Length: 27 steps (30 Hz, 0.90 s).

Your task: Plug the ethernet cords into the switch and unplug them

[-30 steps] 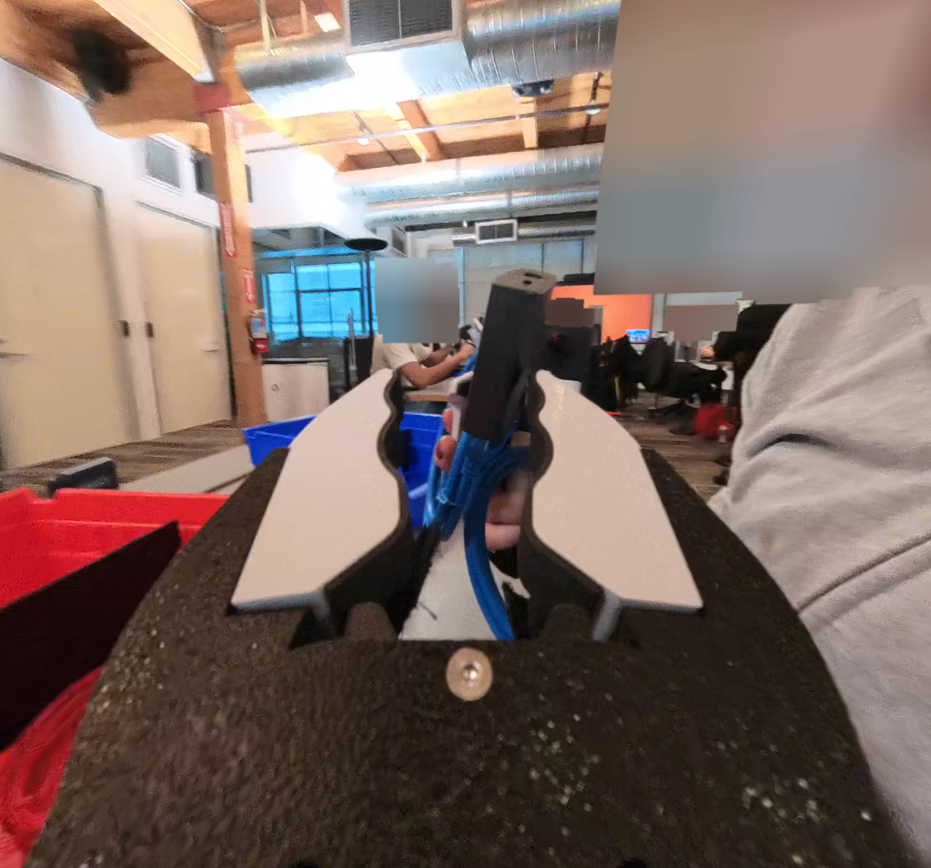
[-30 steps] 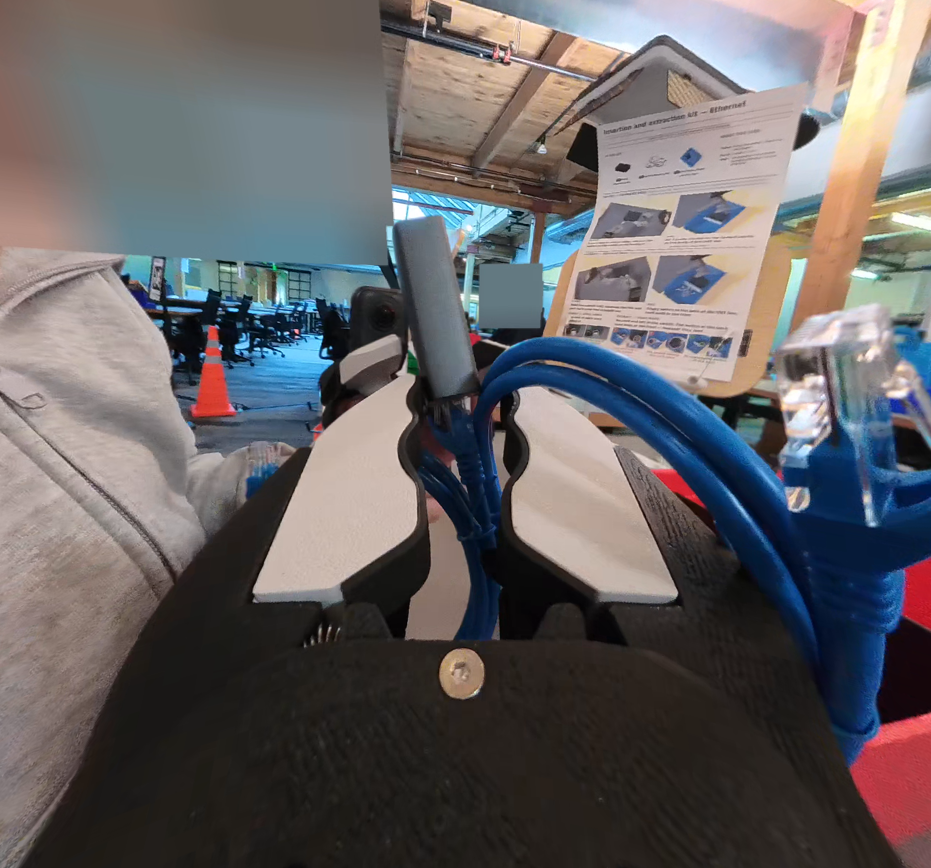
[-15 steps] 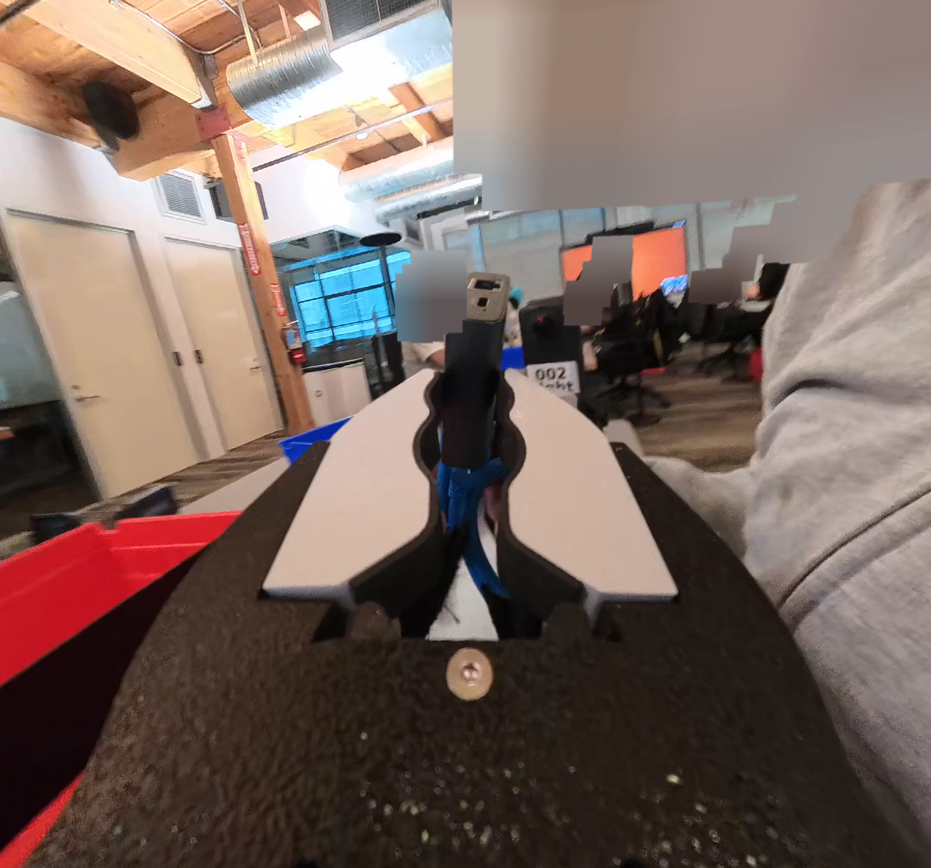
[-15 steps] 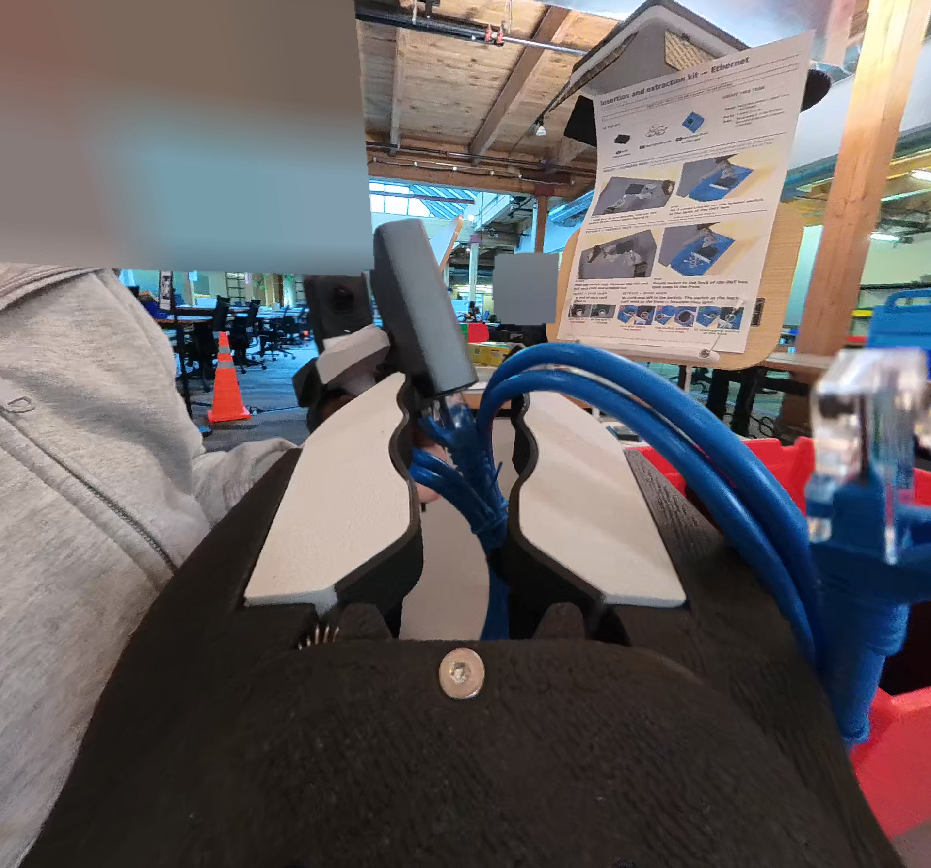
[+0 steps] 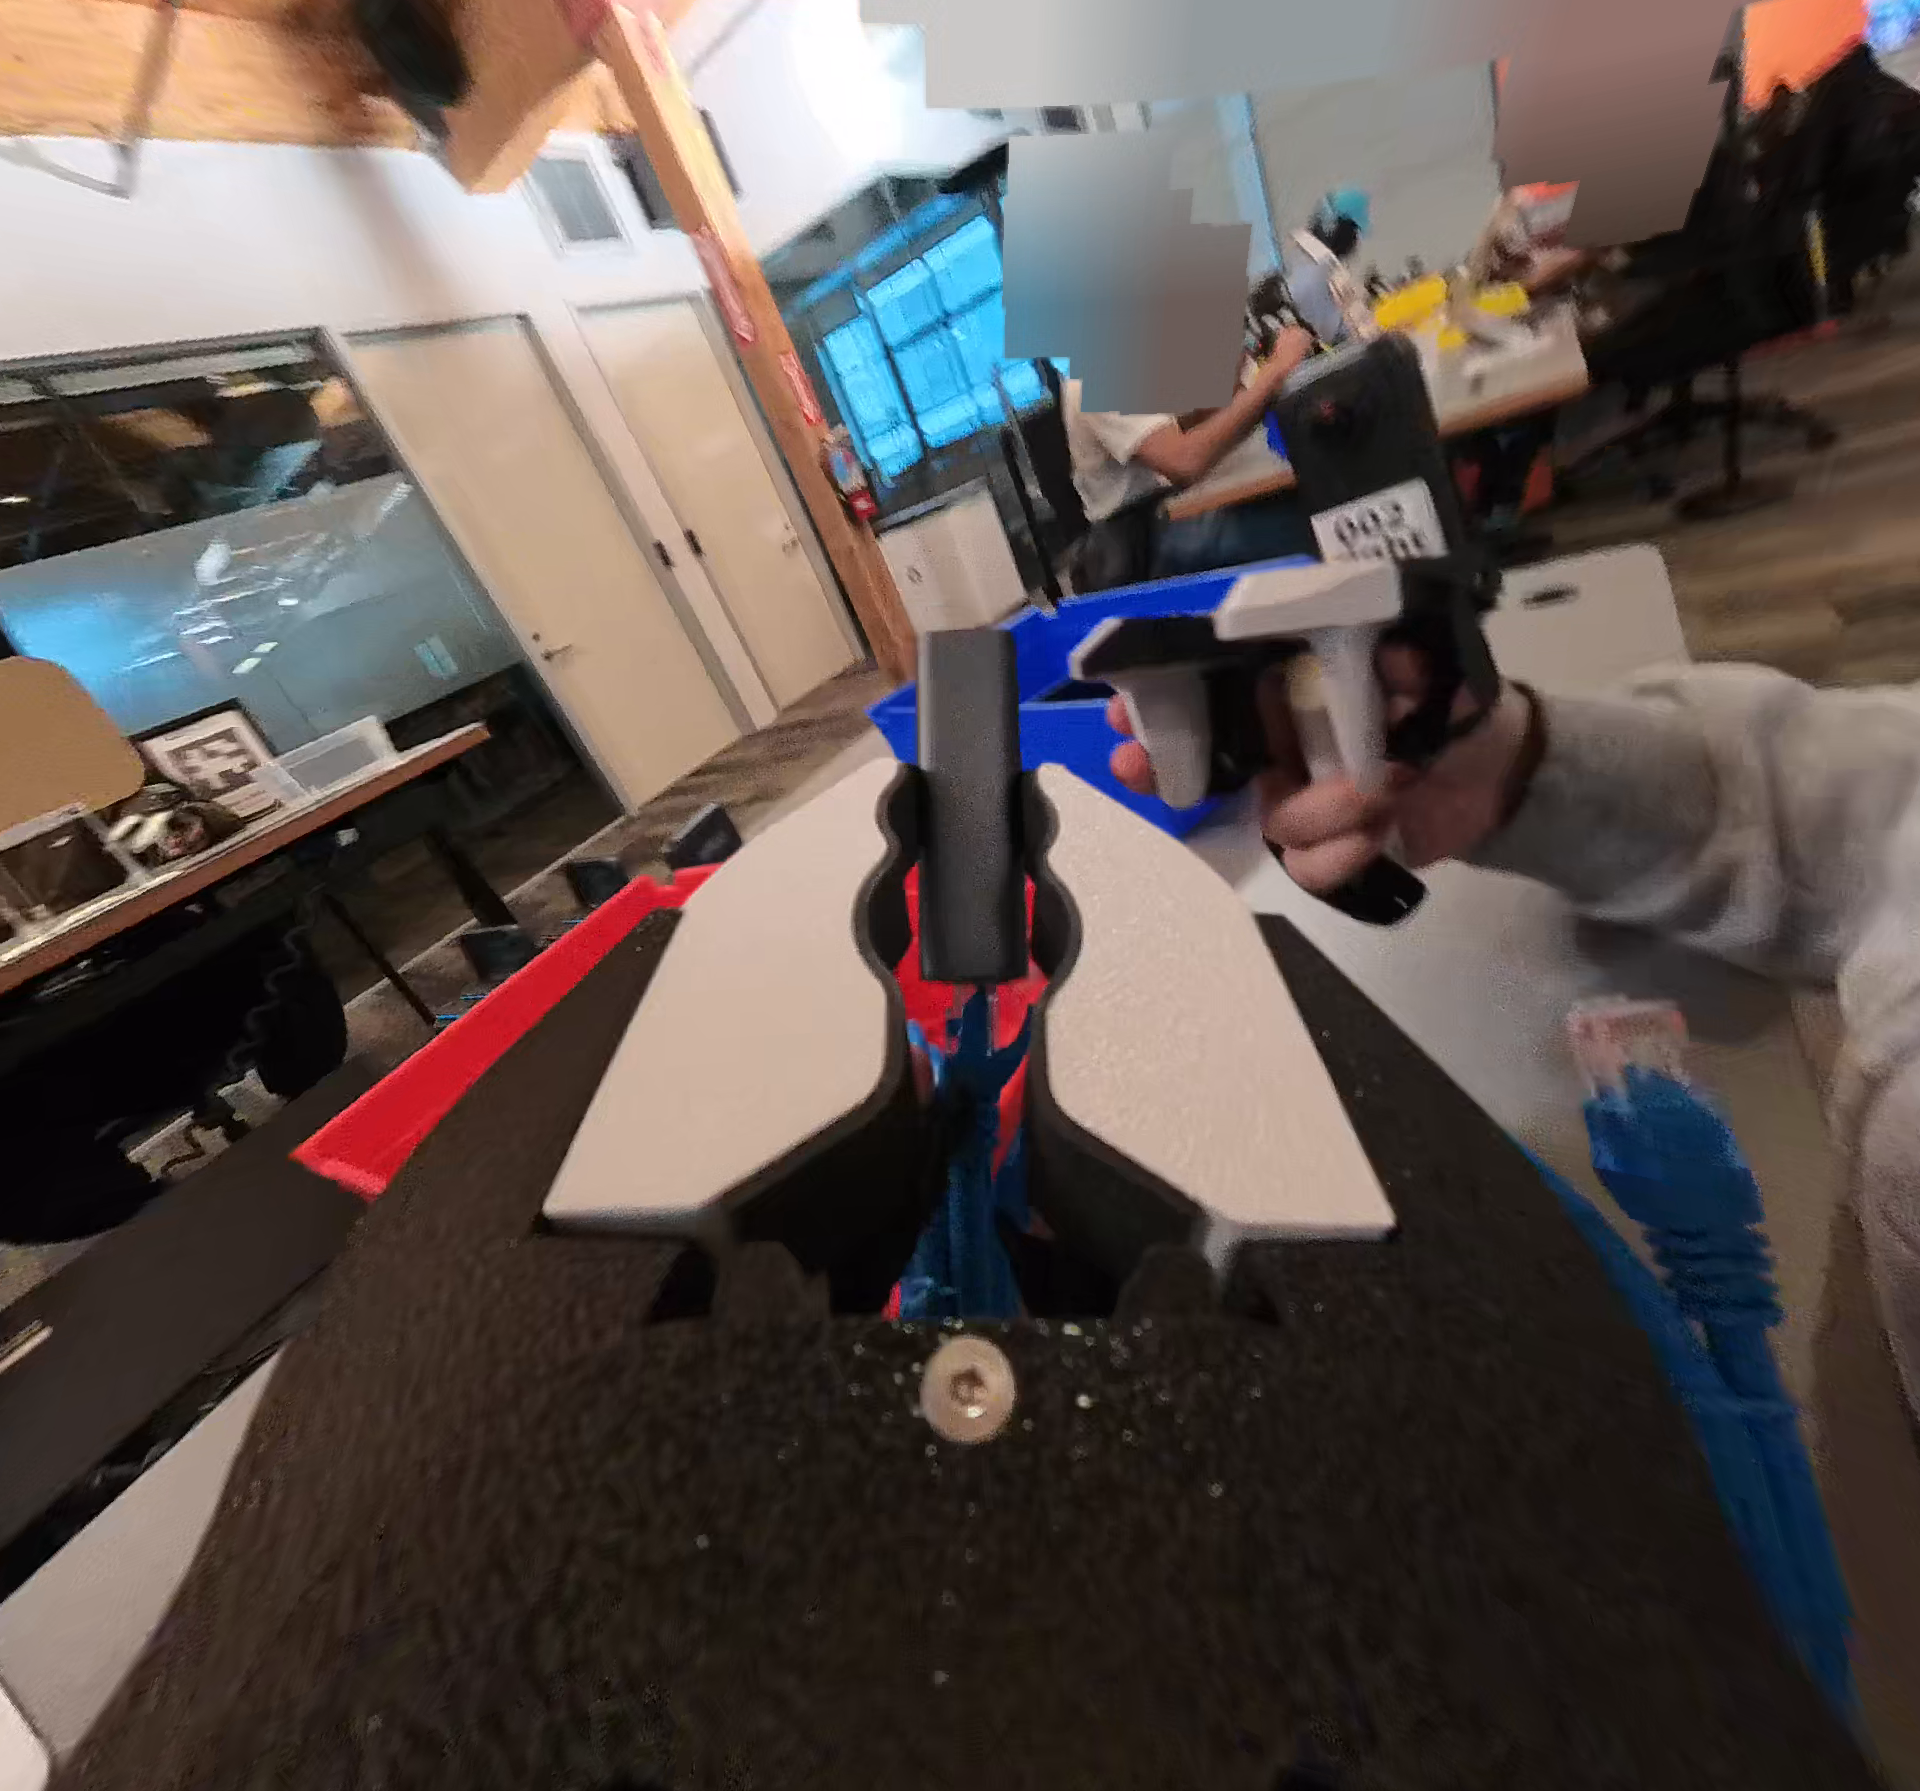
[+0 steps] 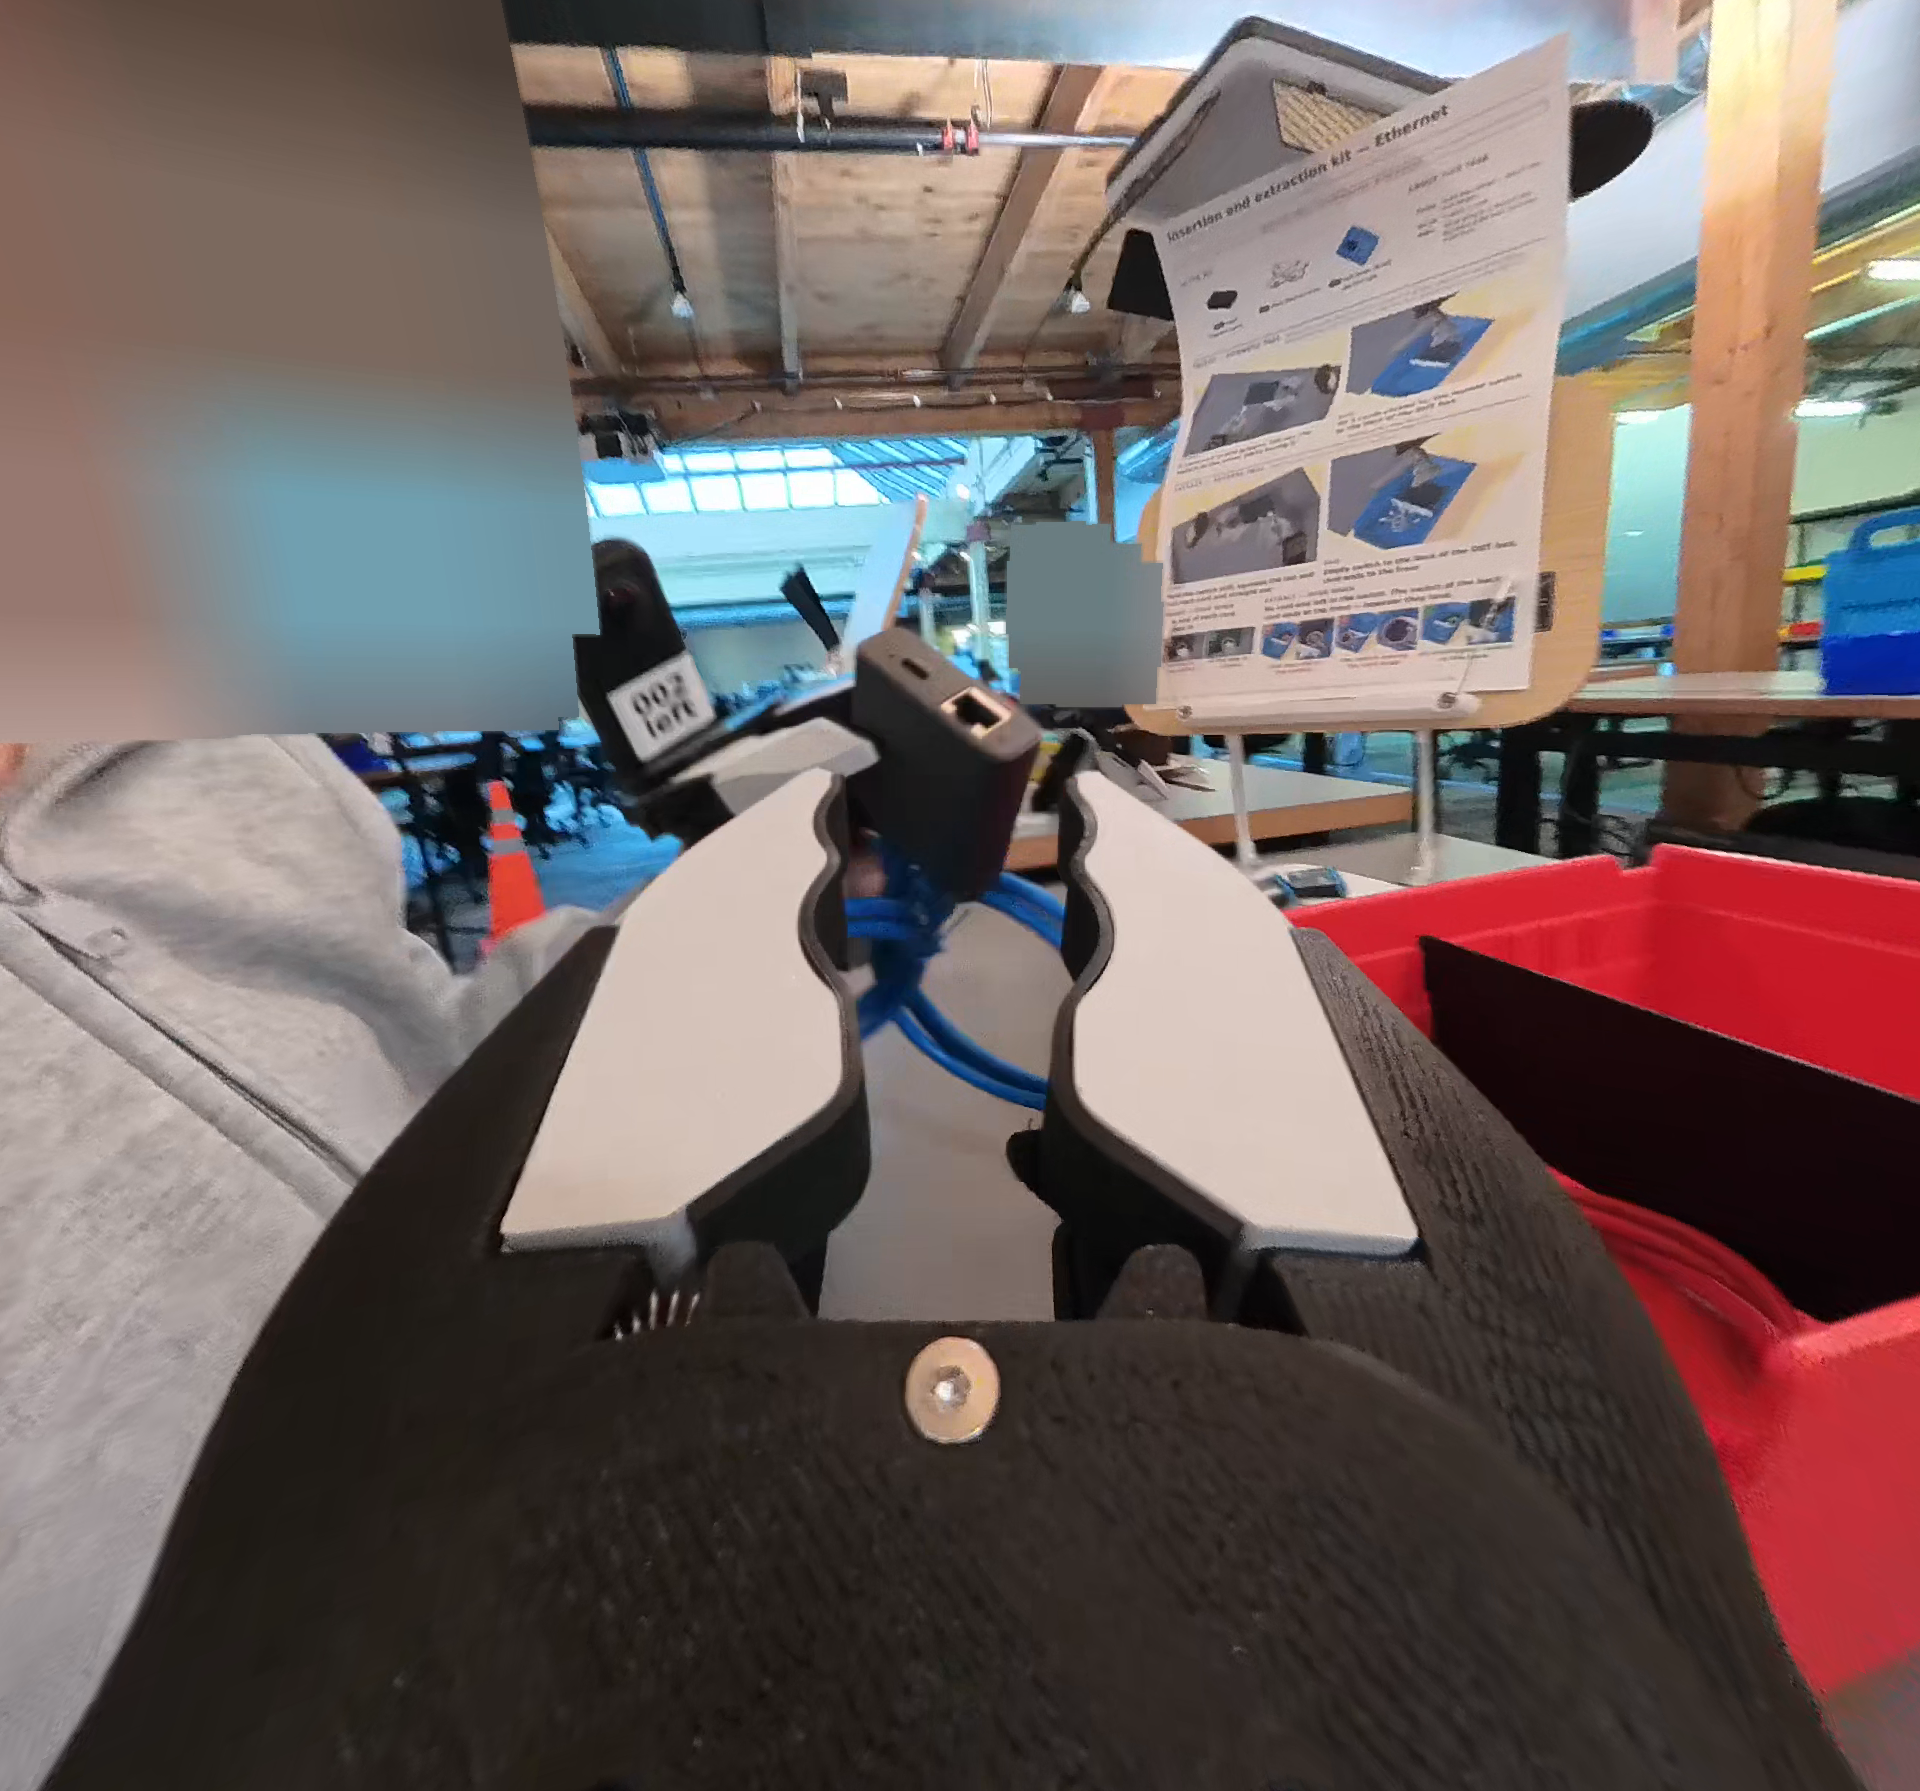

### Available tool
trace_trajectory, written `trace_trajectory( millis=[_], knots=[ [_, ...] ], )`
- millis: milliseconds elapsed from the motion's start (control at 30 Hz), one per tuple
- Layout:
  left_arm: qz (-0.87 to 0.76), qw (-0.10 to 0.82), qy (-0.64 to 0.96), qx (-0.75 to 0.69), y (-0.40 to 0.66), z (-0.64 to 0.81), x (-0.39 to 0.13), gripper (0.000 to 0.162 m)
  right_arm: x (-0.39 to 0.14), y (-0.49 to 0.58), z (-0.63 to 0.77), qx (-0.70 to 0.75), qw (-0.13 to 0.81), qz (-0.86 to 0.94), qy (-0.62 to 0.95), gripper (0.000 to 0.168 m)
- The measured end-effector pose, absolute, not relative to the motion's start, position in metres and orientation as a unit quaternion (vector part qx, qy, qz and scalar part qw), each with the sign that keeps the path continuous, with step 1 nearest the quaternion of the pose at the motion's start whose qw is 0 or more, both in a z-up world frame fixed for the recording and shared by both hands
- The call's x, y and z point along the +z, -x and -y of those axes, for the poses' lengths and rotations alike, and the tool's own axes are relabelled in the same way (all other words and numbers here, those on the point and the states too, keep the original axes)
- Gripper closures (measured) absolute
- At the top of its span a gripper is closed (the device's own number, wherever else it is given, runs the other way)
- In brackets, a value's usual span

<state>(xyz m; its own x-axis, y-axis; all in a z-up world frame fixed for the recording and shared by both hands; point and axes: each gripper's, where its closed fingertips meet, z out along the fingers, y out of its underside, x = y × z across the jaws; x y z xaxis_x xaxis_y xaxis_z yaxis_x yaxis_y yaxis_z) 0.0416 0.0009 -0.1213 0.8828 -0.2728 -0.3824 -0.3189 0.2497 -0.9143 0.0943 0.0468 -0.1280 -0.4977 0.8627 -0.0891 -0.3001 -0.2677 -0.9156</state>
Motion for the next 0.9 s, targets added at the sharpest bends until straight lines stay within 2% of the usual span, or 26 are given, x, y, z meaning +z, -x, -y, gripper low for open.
trace_trajectory(
  millis=[133,300,433,633,767,900],
  knots=[
    [-0.308,0.711,0.632,-0.023,-0.067,0.001,-0.137,0.144,-0.142,-0.086,-0.030,0.668,0.444,0.524,0.286,0.129],
    [-0.363,0.666,0.648,-0.072,-0.089,0.003,-0.158,0.144,-0.157,-0.084,-0.013,0.619,0.462,0.582,0.255,0.128],
    [-0.379,0.648,0.654,-0.093,-0.095,0.006,-0.165,0.144,-0.167,-0.090,-0.001,0.618,0.421,0.621,0.236,0.144],
    [-0.319,0.673,0.657,-0.116,-0.089,-0.002,-0.156,0.141,-0.163,-0.089,-0.007,0.602,0.449,0.615,0.242,0.149],
    [-0.273,0.707,0.638,-0.137,-0.077,0.000,-0.138,0.118,-0.156,-0.085,-0.027,0.583,0.495,0.583,0.272,0.150],
    [-0.248,0.726,0.638,-0.067,-0.059,-0.003,-0.131,0.112,-0.144,-0.087,-0.037,0.585,0.532,0.547,0.274,0.149]
  ],
)
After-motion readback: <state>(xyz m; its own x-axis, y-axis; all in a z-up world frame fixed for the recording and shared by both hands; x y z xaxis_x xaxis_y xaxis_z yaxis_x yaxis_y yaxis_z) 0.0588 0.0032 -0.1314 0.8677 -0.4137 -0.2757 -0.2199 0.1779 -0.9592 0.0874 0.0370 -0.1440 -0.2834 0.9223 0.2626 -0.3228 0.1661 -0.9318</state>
